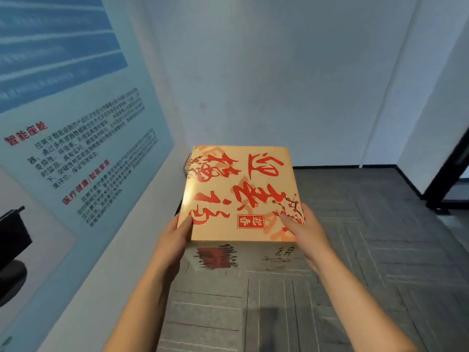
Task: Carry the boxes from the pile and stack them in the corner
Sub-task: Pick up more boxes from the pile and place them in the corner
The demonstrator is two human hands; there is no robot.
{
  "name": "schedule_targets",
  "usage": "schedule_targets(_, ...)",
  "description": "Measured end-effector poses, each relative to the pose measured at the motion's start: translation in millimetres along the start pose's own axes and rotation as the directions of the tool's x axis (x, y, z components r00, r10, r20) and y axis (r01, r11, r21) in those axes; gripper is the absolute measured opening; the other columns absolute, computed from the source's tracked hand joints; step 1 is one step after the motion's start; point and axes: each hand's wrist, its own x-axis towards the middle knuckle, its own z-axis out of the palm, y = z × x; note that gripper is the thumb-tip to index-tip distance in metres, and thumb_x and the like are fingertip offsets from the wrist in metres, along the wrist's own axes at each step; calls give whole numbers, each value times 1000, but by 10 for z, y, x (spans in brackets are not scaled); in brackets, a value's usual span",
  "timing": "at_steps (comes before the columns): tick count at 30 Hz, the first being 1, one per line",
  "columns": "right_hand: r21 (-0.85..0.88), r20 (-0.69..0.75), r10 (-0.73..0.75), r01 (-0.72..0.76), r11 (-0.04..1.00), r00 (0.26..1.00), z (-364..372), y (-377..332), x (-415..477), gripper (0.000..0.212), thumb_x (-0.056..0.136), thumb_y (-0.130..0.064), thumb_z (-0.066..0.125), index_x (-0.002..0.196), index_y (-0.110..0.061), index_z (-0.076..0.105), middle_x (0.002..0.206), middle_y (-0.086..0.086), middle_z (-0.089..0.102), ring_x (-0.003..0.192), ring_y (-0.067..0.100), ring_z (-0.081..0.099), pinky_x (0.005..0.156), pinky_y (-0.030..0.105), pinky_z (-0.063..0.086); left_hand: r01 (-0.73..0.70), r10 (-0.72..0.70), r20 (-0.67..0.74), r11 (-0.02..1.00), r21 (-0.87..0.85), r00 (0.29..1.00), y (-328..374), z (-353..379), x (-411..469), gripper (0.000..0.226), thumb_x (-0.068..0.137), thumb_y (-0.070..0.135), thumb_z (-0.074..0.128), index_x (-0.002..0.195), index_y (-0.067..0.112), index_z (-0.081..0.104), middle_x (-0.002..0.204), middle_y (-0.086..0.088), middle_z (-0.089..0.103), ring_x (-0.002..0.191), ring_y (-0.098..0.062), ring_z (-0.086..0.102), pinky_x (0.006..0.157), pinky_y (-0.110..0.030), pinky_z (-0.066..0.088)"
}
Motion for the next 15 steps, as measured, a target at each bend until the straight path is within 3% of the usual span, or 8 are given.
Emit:
schedule_targets(8, -200, 128, -52, 77, 977, 990, 1299, -278, 1565, 35, 100, -28, 68, 133, -27, 56, 118, -8, 74, 105, 13, 72, 79, 31, 57, -1, -12, -99, 992, -123, 995, -6, -813, 1581, 35, 100, 36, 59, 131, 23, 65, 120, -3, 75, 111, -26, 71, 103, -54, 51)
schedule_targets(11, -246, 125, -66, 95, 965, 990, 1819, -347, 2217, 35, 99, -32, 70, 132, -30, 58, 117, -10, 76, 101, 13, 74, 91, 44, 60, 9, -28, -118, 987, -160, 993, 15, -1137, 2350, 33, 100, 36, 60, 131, 26, 65, 119, -2, 76, 111, -26, 71, 102, -54, 52)
schedule_targets(15, -247, 111, -71, 97, 964, 991, 2313, -558, 3007, 30, 100, -32, 69, 129, -36, 60, 114, -12, 77, 100, 11, 75, 92, 43, 60, 1, -16, -123, 993, -121, 992, 283, -1376, 3313, 27, 103, 37, 55, 128, 31, 65, 114, 4, 77, 108, -19, 72, 98, -44, 55)
